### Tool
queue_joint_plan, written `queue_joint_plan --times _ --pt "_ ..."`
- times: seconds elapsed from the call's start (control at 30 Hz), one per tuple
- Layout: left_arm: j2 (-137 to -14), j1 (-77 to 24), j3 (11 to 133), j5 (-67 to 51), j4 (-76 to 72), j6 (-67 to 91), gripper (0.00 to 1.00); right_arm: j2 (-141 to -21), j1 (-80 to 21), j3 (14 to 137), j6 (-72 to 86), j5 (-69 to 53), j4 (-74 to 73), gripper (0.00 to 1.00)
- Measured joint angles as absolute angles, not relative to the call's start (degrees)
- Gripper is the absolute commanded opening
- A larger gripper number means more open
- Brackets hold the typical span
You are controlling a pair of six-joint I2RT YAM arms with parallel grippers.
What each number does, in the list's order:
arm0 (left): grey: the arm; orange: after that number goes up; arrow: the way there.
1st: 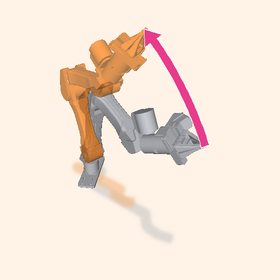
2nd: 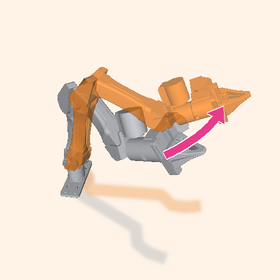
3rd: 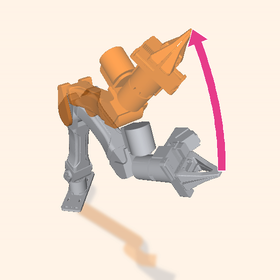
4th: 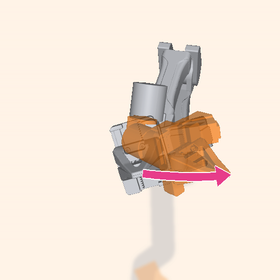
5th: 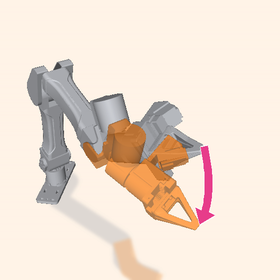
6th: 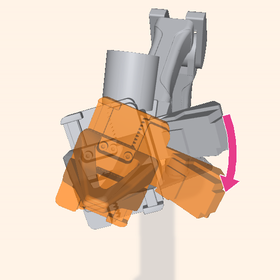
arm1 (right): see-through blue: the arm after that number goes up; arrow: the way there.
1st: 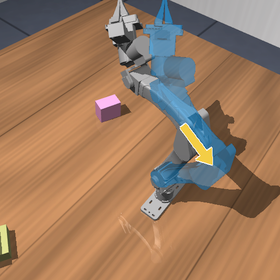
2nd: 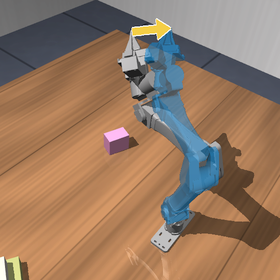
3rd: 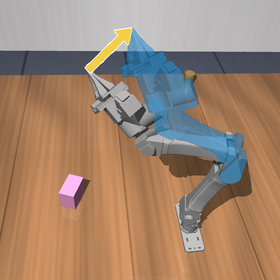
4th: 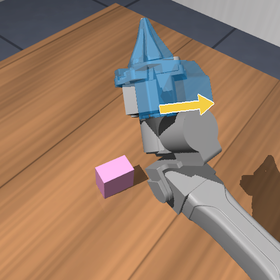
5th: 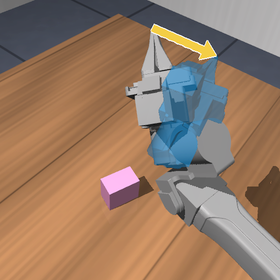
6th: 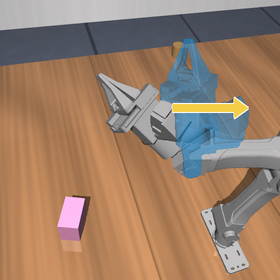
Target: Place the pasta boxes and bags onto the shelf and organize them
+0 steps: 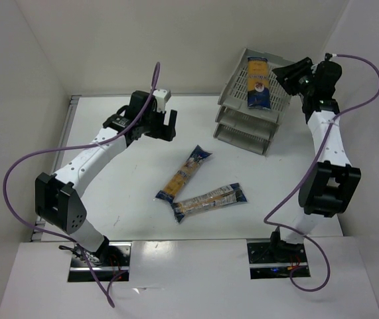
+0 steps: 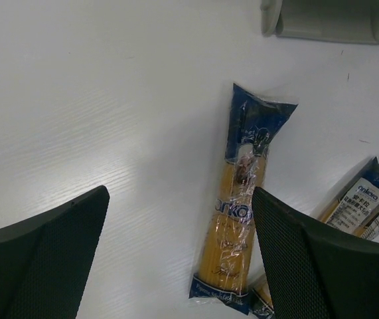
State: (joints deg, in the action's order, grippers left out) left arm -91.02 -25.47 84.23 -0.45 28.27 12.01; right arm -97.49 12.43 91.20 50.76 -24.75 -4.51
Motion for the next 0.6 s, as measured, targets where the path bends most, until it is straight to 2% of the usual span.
queue_joint_plan --times 0.07,0.1,0.2,0.23,0.33,0.6 --pt "-91.0 -25.5 84.5 -0.5 28.3 11.9 0.96 -94.9 12.4 90.4 50.9 -24.9 -3.8 0.54" --pt "-91.0 -25.5 84.6 -0.6 28.1 11.9 0.96 -93.7 12.4 90.2 50.6 -25.1 -3.4 0.59" --pt "-91.0 -25.5 84.6 -1.1 27.8 10.5 1.00 -89.9 12.4 88.4 48.3 -27.8 -0.8 0.68" --pt "-91.0 -25.5 84.6 -1.6 27.9 9.8 1.00 -88.6 12.4 87.7 46.8 -28.7 -0.4 0.75" --pt "-92.7 -26.9 84.8 -1.9 29.1 5.7 1.00 -83.7 11.7 85.3 39.4 -29.7 -0.7 0.84" --pt "-104.4 -42.1 82.4 1.6 35.0 -5.5 1.00 -66.3 6.3 77.7 17.5 -14.4 -13.0 0.85"
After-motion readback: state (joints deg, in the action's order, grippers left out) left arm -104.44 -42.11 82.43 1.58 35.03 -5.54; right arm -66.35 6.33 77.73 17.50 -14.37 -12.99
